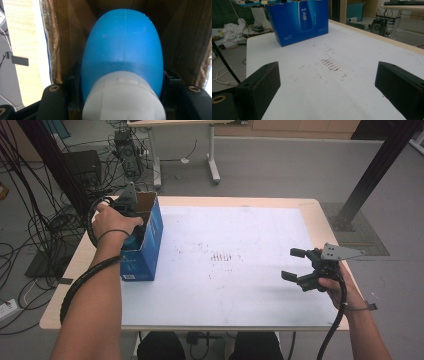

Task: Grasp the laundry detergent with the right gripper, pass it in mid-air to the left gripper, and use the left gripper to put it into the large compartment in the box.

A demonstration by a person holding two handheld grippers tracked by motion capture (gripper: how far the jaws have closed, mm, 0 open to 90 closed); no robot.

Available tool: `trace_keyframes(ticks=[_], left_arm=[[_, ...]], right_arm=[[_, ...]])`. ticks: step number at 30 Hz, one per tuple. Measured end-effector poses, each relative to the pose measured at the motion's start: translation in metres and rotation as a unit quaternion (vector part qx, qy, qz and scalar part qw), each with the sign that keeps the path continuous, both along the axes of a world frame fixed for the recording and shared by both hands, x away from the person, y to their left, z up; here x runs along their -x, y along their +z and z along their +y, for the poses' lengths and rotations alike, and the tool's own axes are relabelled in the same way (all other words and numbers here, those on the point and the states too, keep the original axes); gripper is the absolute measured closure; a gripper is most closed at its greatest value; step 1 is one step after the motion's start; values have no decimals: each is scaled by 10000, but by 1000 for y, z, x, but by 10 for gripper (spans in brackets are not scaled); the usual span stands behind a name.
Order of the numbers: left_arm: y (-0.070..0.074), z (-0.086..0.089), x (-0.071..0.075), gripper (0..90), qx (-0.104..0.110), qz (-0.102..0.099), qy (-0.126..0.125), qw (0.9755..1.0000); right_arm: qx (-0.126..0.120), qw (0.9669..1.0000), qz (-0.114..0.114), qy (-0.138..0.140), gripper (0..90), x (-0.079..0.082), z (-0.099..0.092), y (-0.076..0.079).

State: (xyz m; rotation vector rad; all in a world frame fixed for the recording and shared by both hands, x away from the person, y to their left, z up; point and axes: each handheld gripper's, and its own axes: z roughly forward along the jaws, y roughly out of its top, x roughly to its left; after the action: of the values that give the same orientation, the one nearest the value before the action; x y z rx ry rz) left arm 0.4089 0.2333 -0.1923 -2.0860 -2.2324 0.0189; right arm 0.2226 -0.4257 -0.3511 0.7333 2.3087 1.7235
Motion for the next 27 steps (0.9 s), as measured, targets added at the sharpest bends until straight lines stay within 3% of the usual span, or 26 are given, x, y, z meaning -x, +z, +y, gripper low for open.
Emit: trace_keyframes(ticks=[27], left_arm=[[0, -3, 0, 376, -36, 0, -22, 10000]], right_arm=[[6, 10000, 20, -32, 57, 3, -2, -1]])
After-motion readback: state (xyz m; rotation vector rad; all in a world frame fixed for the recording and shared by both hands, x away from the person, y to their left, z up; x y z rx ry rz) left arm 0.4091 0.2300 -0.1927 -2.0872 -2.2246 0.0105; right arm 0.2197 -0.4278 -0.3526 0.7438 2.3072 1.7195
